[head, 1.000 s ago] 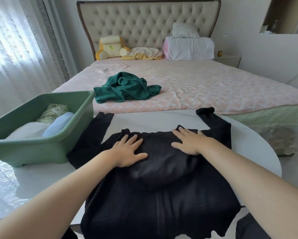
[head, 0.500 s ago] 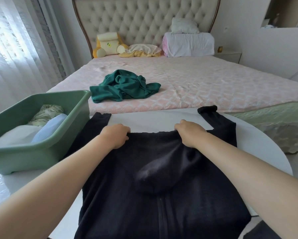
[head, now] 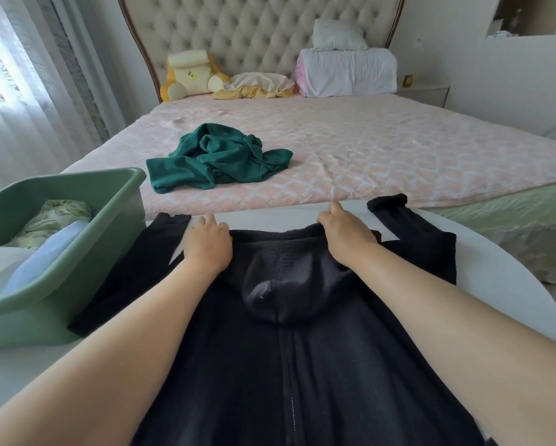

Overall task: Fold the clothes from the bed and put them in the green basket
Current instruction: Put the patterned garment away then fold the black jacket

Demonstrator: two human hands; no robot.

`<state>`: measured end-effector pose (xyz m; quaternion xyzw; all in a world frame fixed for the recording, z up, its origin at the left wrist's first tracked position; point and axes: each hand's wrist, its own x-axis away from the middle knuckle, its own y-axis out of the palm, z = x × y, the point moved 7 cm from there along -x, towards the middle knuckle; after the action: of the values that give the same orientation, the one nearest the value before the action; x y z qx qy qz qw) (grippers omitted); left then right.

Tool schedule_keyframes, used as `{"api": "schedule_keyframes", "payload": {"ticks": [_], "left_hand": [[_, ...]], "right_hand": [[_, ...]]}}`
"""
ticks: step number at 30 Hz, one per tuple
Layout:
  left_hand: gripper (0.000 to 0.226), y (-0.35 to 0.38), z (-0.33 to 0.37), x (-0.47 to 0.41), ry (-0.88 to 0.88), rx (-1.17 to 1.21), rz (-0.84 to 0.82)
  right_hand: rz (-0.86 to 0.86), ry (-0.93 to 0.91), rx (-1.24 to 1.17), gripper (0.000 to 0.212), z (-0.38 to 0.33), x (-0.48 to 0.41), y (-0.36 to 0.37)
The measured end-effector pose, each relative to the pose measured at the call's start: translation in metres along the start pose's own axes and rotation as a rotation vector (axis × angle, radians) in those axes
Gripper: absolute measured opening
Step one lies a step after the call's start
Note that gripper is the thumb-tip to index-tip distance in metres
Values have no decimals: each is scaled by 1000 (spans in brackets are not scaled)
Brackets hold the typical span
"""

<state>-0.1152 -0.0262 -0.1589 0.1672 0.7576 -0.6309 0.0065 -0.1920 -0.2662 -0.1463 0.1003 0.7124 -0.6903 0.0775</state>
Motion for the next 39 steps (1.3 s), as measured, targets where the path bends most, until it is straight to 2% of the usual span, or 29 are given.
{"api": "schedule_keyframes", "payload": {"ticks": [3,6,9,11,13,15,17,19,22,26,30,32,33,36,37,39], "left_hand": [[54,10,-7,4,12,-11,-100],[64,0,-7,14,75,61,-105],[52,-34,7,34,274,318,37],[42,-59,22,56,426,595,50],[42,-69,36,82,512,783,-125],[52,-62,48,107,588,728,-369],[64,-51,49,128,617,604,-508],[60,-51,48,138,627,568,-454],[34,-58,46,143,618,611,-270],[14,-65,44,142,573,593,-145],[36,-95,39,138,579,656,107],[34,-95,48,143,663,650,34],[28,-89,55,148,712,609,-74],[6,-63,69,169,728,495,-479],[9,-63,69,169,671,552,-534],[32,-70,66,160,534,756,-478]], "right_hand": [[-115,-33,160,46,-3,-1,11],[-104,-54,264,52,-7,-1,0],[-36,-123,0,56,-24,6,-22],[-83,-170,-250,49,-38,20,-33],[-229,-170,-355,39,-46,37,-30],[-398,-152,-325,34,-48,57,-20],[-498,-123,-310,33,-45,73,-18],[-522,-87,-359,34,-43,82,-24],[-543,-97,-372,32,-47,93,-32],[-599,-145,-107,60,-50,106,-26],[-344,-201,-185,34,-52,95,-47],[-302,-258,-100,40,-51,91,-56],[-356,-260,-57,45,-49,92,-56],[-708,-145,-101,45,-43,107,-45],[-768,-100,-138,40,-44,112,-46],[-704,-65,-164,28,-48,110,-54]]}}
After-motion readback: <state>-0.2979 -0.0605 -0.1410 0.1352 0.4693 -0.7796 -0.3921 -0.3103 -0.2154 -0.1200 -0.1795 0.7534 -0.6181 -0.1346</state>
